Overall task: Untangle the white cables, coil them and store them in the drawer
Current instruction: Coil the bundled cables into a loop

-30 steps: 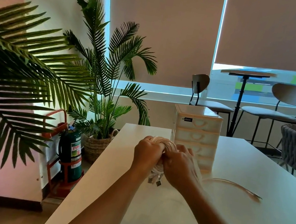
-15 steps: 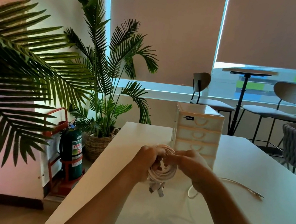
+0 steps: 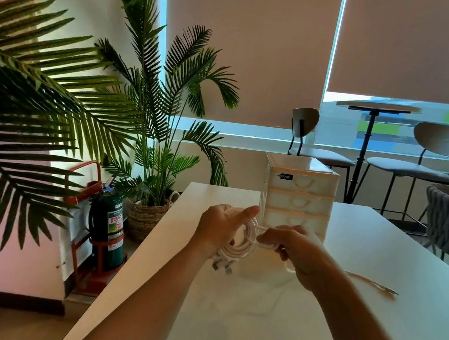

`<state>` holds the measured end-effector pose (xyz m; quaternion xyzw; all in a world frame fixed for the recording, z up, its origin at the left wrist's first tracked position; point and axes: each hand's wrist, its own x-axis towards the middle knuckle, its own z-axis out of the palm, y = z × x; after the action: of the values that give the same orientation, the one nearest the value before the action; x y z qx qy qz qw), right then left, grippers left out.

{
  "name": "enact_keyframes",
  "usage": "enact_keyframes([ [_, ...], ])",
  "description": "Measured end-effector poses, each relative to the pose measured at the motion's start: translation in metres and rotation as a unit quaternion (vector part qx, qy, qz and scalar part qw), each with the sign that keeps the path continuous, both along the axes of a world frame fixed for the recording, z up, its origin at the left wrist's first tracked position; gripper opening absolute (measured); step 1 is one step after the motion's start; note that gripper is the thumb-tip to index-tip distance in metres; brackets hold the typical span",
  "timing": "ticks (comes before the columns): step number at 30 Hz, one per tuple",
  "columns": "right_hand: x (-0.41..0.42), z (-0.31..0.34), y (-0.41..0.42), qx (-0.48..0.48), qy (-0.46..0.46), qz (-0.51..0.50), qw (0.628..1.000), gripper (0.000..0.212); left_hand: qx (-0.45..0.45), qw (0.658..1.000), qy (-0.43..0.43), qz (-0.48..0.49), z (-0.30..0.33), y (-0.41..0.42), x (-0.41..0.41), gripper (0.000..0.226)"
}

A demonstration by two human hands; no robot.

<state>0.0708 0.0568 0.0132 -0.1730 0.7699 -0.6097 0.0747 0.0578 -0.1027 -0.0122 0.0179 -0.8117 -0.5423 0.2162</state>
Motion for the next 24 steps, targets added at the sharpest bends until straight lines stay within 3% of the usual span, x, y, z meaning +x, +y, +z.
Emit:
enact_keyframes([
  [2,-0.001,-0.004,0.006,-0.053,-0.005,0.051,0.997,0.020,-0.045,0.997,-0.003,0.055,-0.002,-0.007,-0.005,0.047],
  [5,-0.003,-0.009,0.013,-0.105,-0.041,0.123,0.986,0.011,-0.064,0.994,-0.007,0.087,-0.004,-0.015,-0.009,0.044],
  [11,-0.020,-0.011,0.050,-0.057,-0.171,0.317,0.931,0.012,-0.030,0.988,-0.023,0.153,-0.005,-0.044,-0.014,0.046],
  [15,-0.028,-0.010,0.063,0.176,-0.126,0.246,0.945,0.015,-0.068,0.985,-0.052,0.153,-0.010,-0.057,-0.019,0.051],
  [17,-0.033,-0.011,0.057,0.335,-0.113,0.183,0.917,0.021,-0.087,0.982,-0.050,0.162,-0.012,-0.053,-0.023,0.051],
  [19,-0.036,-0.014,0.054,0.419,-0.122,0.105,0.894,0.038,-0.106,0.977,-0.048,0.176,-0.014,-0.049,-0.024,0.053],
  [21,-0.039,-0.015,0.053,0.381,-0.144,0.045,0.912,0.069,-0.115,0.975,-0.049,0.183,-0.014,-0.048,-0.025,0.058],
  [22,-0.039,-0.014,0.054,0.343,-0.146,0.015,0.928,0.074,-0.117,0.974,-0.049,0.186,-0.014,-0.047,-0.025,0.059],
  [24,-0.040,-0.016,0.055,0.257,-0.131,-0.035,0.957,0.053,-0.122,0.973,-0.045,0.189,-0.012,-0.044,-0.024,0.060],
])
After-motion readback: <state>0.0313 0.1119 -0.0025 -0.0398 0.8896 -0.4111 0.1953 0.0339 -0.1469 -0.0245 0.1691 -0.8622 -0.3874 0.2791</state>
